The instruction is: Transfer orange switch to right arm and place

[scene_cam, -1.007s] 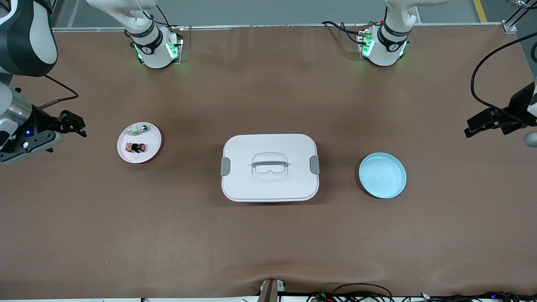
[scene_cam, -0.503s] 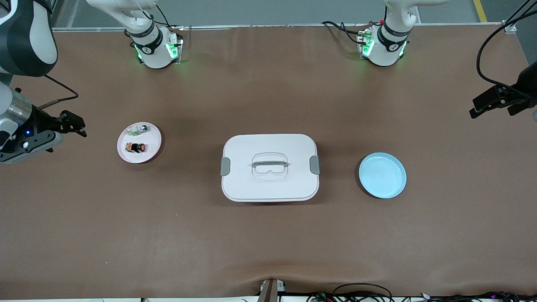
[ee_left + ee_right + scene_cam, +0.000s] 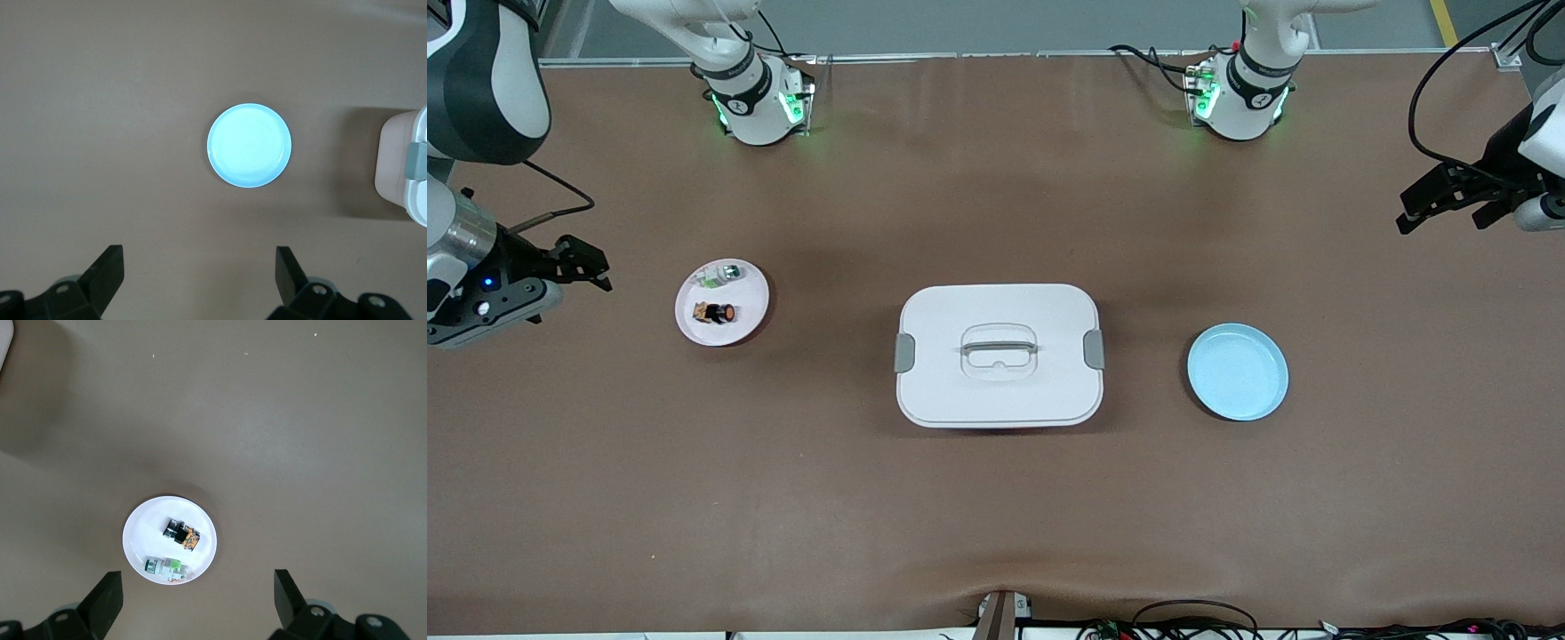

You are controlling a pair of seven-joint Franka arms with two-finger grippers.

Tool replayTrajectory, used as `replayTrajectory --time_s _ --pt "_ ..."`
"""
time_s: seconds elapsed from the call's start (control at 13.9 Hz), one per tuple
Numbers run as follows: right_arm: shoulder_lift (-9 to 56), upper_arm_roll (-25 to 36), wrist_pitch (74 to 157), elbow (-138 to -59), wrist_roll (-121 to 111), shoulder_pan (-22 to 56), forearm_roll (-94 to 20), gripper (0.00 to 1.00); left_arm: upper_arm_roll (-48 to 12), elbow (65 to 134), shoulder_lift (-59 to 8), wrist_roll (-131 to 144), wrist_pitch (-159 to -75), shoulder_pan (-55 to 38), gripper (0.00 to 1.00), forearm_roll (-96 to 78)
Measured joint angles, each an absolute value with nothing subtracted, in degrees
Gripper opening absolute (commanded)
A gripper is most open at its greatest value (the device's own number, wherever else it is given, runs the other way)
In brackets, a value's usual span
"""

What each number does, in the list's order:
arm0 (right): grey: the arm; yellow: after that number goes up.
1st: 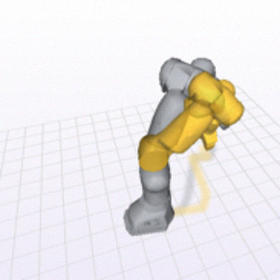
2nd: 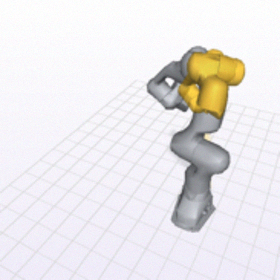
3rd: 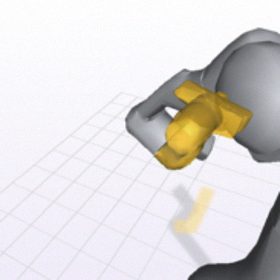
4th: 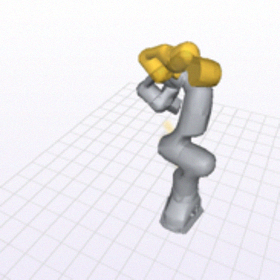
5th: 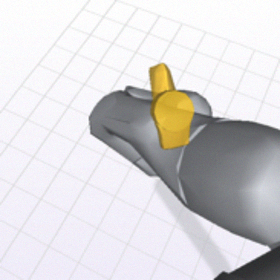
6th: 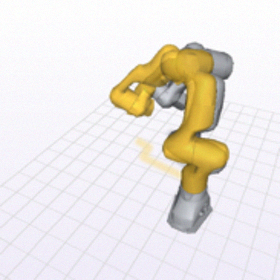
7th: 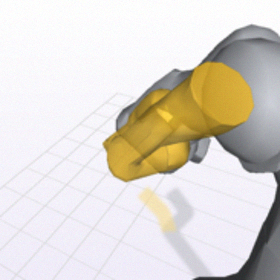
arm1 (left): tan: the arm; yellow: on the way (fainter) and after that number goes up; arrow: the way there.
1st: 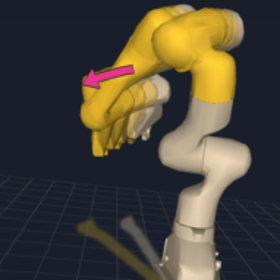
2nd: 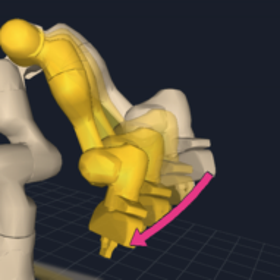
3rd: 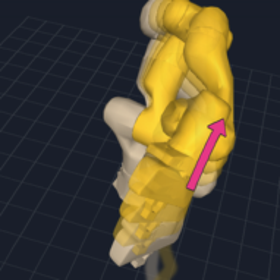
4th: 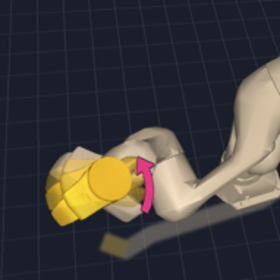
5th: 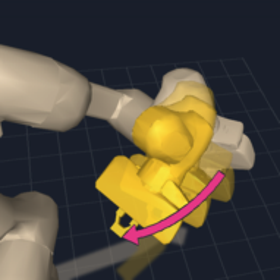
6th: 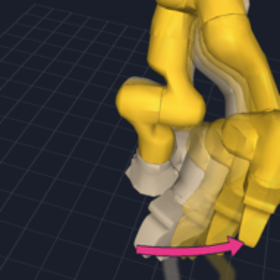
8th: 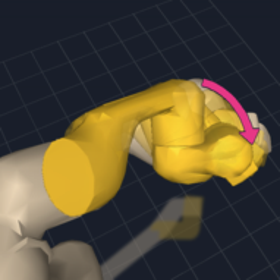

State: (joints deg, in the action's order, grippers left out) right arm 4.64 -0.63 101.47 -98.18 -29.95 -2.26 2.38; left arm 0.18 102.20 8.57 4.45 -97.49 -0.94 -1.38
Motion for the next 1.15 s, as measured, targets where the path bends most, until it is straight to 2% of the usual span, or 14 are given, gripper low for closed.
replayTrajectory --time_s 0.22,0.43,0.72,1.15 --pt "4.7 -0.6 101.5 -98.2 -30.0 -2.3 2.4 1.0 0.2 97.0 4.5 4.4 -91.7 -1.4 1.0 -1.4" --pt "4.8 -0.7 101.1 -96.7 -26.8 -2.6 2.8 1.0 0.3 93.1 0.3 4.4 -90.2 -1.2 1.0 -1.4" --pt "5.0 -0.6 105.6 -98.6 -31.4 -4.6 3.1 1.0 0.3 92.4 -0.4 4.4 -89.6 -1.2 1.0 -1.4" --pt "5.0 -0.7 105.4 -98.8 -27.8 -4.8 3.1 1.0 0.3 92.2 -0.4 4.4 -89.6 -1.1 1.0 -1.4"
